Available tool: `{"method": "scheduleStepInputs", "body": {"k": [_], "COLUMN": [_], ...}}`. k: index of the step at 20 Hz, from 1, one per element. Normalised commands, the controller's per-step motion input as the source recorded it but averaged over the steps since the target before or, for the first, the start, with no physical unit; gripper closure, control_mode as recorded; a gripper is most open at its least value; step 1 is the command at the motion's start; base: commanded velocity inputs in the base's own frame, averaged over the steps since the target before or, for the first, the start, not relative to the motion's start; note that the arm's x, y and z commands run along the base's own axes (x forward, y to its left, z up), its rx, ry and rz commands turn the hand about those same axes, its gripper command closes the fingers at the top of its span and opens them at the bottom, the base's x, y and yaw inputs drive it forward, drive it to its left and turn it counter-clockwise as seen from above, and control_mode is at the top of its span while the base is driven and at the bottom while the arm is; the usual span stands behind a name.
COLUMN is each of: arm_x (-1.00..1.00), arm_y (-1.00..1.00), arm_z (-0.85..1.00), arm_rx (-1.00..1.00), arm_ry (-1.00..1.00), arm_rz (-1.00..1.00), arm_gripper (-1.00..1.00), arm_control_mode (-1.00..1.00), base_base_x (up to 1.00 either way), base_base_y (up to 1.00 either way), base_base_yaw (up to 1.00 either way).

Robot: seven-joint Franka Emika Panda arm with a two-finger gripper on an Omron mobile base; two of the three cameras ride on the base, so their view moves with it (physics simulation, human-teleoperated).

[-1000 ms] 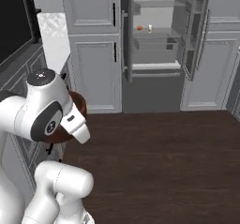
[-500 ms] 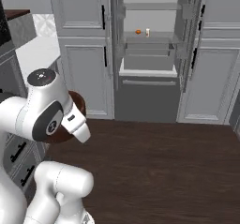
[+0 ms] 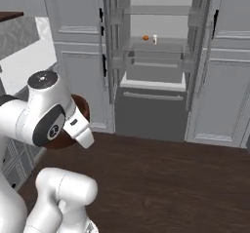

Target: Pick the chicken drumstick and bell pepper from their plates and place them in the bowl. Then put the bowl in the fridge.

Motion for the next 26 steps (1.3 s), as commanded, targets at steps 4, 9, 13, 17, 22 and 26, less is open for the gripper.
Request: {"method": "scheduleStepInputs", "body": {"k": [4,9,13,17,22,26], "arm_x": [0.0,0.0,0.0,0.0,0.0,0.0], "arm_y": [0.0,0.0,0.0,0.0,0.0,0.0], "arm_z": [0.0,0.0,0.0,0.0,0.0,0.0], "arm_rx": [0.0,0.0,0.0,0.0,0.0,0.0], "arm_ry": [0.0,0.0,0.0,0.0,0.0,0.0], "arm_rz": [0.0,0.0,0.0,0.0,0.0,0.0], "arm_gripper": [1.0,1.0,1.0,1.0,1.0,1.0], "arm_control_mode": [1.0,1.0,1.0,1.0,1.0,1.0], "base_base_x": [0.55,0.47,0.42,0.95,0.99,0.91], "base_base_y": [-0.78,-0.7,-0.12,-0.01,-0.03,0.0], "base_base_yaw": [0.25,0.21,0.05,0.0,-0.01,-0.15]}}
